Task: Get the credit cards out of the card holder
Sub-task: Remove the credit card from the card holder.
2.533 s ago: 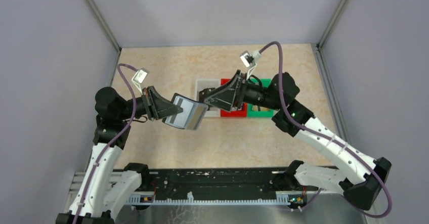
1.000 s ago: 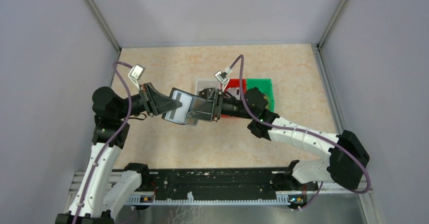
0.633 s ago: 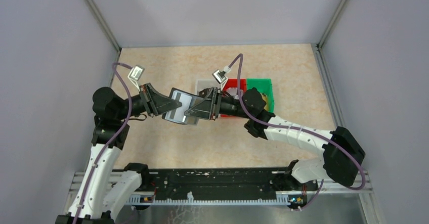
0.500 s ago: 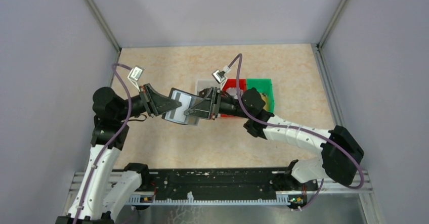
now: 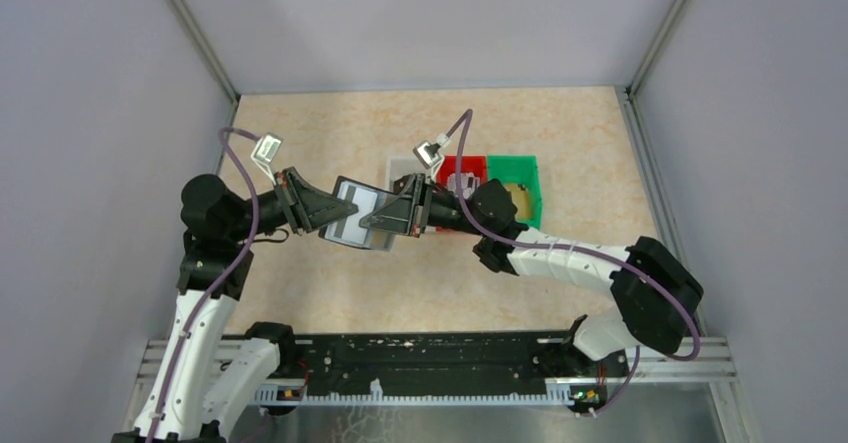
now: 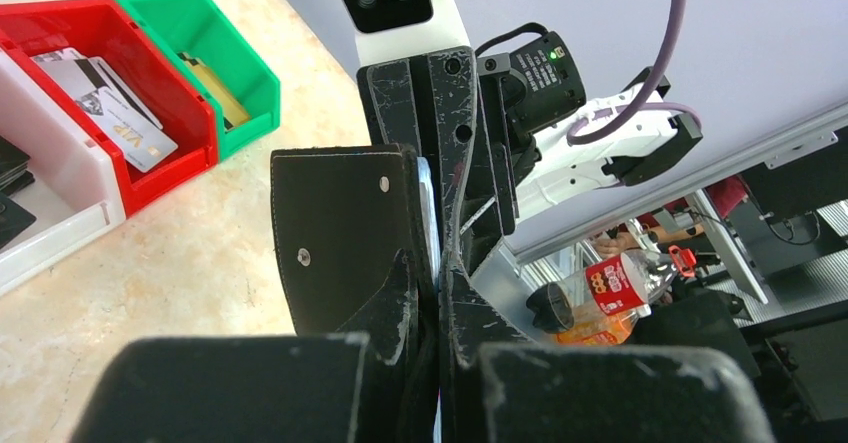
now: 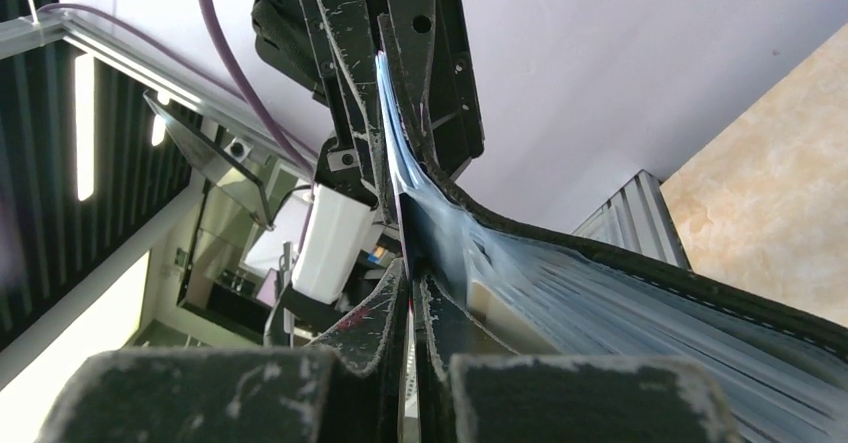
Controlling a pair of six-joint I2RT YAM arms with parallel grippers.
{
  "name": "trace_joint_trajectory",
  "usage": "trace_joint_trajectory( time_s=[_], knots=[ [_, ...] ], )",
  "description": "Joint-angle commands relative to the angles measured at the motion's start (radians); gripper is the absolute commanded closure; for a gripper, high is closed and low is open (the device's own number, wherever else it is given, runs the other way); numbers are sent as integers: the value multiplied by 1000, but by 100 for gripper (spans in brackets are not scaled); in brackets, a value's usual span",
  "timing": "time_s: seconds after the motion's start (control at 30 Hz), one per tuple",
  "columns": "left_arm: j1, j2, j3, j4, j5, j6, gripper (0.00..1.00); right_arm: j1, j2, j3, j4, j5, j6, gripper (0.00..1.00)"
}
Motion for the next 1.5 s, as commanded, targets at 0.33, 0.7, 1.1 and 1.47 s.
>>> trace_joint_trajectory(
  time_s=[0.33,0.7,1.1,1.47],
  knots=[
    [-3,27,67,53,68,-28,90,11,-79,-109,205,57,1,100],
    [-3,37,52,149,135,-139,73,10,-102,-119,194,50,-14,100],
    [-3,35,52,189,132,-174,100,10,-120,-145,200,46,-18,100],
    [-3,39,59,203,122,-186,100,11,-142,-168,223,47,-23,100]
  ],
)
